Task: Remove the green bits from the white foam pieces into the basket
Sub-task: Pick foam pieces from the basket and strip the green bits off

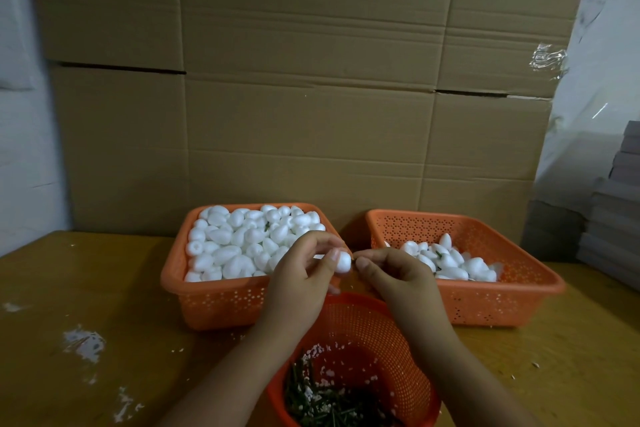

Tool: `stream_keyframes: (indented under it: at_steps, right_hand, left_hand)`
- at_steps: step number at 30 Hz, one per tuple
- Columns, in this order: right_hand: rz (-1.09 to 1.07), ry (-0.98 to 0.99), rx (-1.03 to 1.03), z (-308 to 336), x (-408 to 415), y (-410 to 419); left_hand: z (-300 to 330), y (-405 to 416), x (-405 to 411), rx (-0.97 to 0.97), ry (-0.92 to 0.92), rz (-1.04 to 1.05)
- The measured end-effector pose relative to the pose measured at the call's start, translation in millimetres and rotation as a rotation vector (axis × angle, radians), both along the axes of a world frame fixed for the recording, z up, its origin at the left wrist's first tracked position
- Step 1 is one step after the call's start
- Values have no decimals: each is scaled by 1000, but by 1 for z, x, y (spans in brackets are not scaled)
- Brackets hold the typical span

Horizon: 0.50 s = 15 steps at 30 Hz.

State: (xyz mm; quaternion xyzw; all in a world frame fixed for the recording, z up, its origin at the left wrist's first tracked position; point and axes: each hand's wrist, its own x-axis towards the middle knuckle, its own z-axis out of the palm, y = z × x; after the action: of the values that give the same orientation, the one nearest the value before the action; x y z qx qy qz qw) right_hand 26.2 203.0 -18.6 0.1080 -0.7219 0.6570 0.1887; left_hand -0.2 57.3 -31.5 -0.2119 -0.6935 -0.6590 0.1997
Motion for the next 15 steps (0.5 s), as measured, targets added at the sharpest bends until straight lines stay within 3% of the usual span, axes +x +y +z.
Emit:
stream_keyframes:
  at_steps: [9, 15]
  right_hand:
    - [-45, 41, 135, -1, 1, -1]
    - [-52, 38, 83, -3, -2, -1]
  left_hand:
    - [-1, -1, 0, 9, 17, 7]
    - [0, 1, 2, -22, 89, 68]
